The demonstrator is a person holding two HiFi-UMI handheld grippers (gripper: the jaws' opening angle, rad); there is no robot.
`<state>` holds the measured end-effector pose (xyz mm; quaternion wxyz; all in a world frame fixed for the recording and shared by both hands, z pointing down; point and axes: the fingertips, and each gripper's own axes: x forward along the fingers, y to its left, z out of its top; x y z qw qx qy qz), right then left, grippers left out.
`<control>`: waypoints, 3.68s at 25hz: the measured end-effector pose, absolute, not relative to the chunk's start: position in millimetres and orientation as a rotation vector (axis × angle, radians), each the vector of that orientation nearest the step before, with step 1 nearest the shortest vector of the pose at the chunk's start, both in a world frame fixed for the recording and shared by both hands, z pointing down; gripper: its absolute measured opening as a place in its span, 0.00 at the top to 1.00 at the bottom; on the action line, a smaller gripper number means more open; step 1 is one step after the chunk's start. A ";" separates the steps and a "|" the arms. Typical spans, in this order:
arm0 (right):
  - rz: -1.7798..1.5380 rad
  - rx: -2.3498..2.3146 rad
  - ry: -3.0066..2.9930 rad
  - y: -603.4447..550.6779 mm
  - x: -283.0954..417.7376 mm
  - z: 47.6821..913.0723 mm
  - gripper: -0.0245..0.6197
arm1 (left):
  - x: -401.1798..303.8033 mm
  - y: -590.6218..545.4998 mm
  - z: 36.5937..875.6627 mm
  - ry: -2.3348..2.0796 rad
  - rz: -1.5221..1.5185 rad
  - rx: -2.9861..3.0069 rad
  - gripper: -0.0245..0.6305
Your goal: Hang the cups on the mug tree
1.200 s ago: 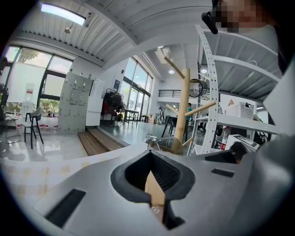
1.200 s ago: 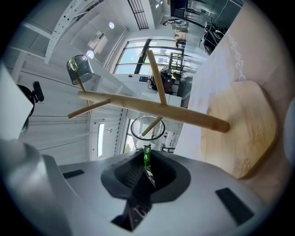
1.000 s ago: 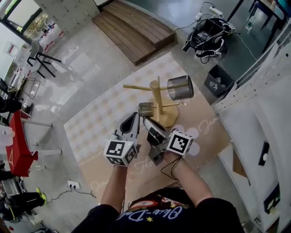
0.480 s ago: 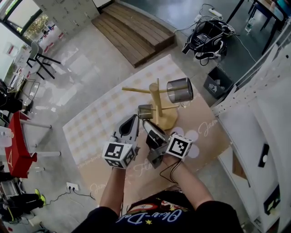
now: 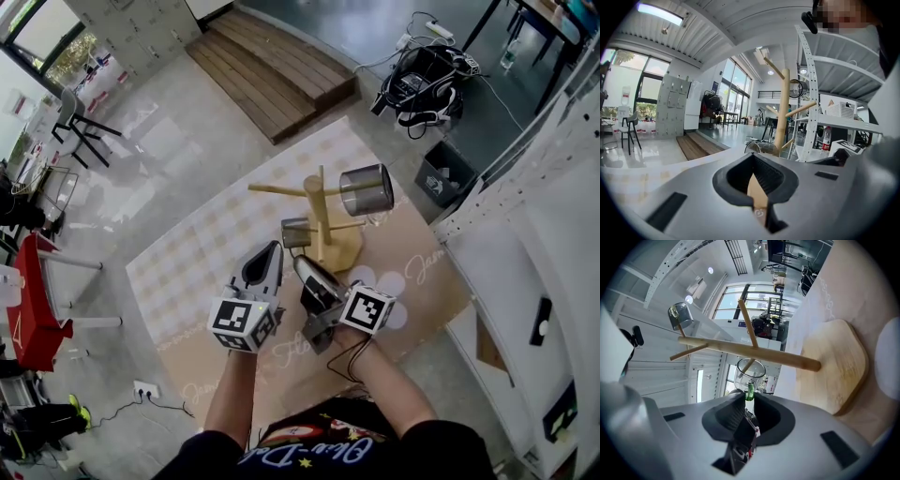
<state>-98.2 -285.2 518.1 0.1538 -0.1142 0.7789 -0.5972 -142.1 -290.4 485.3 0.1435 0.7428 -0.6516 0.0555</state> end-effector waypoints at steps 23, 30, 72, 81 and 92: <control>-1.623 -0.437 2.257 -278.0 -58.4 505.8 0.95 | -119.7 -273.9 482.6 -1.832 0.183 2.213 0.95; -1.552 -0.413 2.331 -271.0 -51.4 488.7 0.95 | -106.8 -264.5 476.8 -1.798 0.179 2.262 0.95; -0.864 -0.347 3.065 -207.6 12.9 395.1 0.95 | -13.5 -189.8 408.1 -1.499 0.079 2.534 0.95; -0.770 -0.267 3.133 -198.6 23.5 385.7 0.95 | 9.8 -178.8 401.3 -1.403 0.107 2.576 0.95; -0.744 -0.188 3.204 -191.5 25.4 377.5 0.95 | 19.4 -179.6 393.6 -1.361 0.091 2.589 0.95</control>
